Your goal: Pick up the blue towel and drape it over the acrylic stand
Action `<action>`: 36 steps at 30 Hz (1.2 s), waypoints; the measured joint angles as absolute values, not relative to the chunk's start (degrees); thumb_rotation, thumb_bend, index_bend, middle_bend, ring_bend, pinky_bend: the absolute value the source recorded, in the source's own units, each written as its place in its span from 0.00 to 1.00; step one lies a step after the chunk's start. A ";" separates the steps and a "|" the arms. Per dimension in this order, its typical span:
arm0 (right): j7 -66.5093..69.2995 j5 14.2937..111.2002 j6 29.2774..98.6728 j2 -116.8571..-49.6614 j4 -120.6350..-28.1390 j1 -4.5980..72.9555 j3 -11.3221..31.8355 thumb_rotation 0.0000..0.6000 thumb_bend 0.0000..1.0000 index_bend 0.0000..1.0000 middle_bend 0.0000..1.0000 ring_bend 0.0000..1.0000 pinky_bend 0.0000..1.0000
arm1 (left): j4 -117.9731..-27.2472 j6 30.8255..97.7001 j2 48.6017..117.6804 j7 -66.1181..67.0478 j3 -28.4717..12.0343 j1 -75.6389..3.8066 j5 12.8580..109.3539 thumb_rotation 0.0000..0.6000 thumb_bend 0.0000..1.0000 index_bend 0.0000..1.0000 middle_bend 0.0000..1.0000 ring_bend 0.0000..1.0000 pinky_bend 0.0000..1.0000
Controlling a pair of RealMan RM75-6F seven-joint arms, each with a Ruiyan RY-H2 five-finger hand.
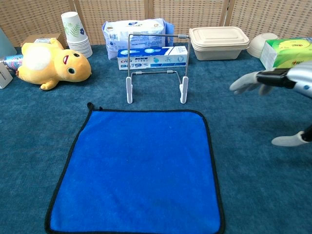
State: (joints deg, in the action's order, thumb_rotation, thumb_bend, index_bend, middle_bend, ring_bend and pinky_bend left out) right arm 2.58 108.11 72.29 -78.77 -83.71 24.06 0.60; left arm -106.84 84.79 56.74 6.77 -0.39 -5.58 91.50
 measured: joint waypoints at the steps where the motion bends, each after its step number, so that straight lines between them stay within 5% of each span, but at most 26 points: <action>1: 3.01 108.74 72.04 -79.12 -82.86 24.78 0.46 1.00 0.04 0.18 0.26 0.22 0.33 | -107.01 84.62 56.66 6.85 -0.38 -5.63 91.34 1.00 0.25 0.27 0.25 0.22 0.17; 36: 14.92 113.97 72.41 -96.73 -54.39 39.40 -3.83 1.00 0.03 0.18 0.26 0.20 0.33 | -108.78 80.02 58.35 9.91 -1.14 -8.36 87.60 1.00 0.25 0.27 0.25 0.22 0.17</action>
State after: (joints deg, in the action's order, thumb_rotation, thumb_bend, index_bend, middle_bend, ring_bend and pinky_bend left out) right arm 14.92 113.97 72.41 -96.73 -54.39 39.40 -3.83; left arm -108.78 80.02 58.35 9.91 -1.14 -8.36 87.60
